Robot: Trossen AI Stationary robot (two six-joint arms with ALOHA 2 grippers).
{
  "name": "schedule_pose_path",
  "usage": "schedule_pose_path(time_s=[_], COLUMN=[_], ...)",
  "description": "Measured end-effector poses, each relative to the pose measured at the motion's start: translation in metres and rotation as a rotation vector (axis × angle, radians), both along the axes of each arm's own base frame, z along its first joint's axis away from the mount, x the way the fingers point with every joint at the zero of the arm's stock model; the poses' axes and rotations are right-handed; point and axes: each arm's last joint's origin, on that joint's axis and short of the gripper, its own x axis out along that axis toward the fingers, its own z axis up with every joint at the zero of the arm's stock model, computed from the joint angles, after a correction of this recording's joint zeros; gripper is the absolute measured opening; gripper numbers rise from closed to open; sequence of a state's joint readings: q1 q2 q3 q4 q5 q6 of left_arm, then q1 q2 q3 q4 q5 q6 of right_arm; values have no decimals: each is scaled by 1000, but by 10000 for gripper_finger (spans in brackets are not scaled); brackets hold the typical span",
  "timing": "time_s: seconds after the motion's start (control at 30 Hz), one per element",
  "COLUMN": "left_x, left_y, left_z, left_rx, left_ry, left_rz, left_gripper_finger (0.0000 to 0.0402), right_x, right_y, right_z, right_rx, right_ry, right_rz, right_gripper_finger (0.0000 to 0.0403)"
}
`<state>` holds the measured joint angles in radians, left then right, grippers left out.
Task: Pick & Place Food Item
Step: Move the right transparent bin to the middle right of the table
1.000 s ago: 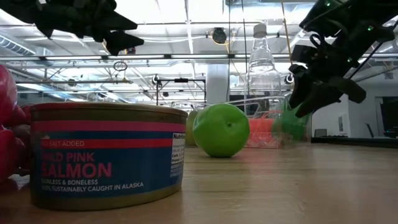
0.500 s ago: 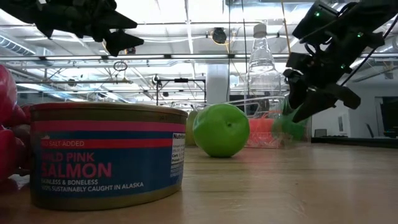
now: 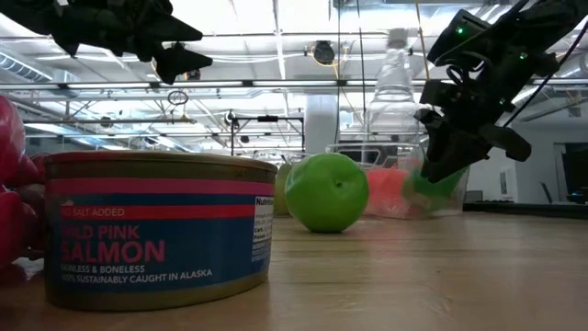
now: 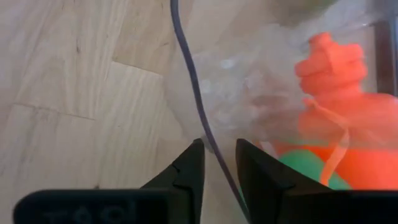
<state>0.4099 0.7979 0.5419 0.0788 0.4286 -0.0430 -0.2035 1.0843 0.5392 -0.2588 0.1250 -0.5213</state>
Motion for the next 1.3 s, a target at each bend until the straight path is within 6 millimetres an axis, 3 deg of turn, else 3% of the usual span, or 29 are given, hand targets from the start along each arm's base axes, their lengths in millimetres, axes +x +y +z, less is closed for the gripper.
schedule_pose_path(time_s=[0.2, 0.47, 0.8, 1.3], left_x=[0, 0, 1, 16], left_y=[0, 0, -3, -31], left_z=[0, 1, 2, -2], left_rx=[-12, -17, -44, -108], left_ry=[0, -5, -16, 7], left_rz=[2, 3, -33, -110], left_gripper_finger=[296, 296, 296, 296], right_x=[-1, 4, 3, 0], right_y=[0, 0, 4, 43], right_z=[1, 27, 27, 24], right_rx=[5, 52, 180, 266], right_ry=[20, 66, 76, 165], right_rz=[-2, 2, 34, 299], right_gripper_finger=[53, 15, 2, 1])
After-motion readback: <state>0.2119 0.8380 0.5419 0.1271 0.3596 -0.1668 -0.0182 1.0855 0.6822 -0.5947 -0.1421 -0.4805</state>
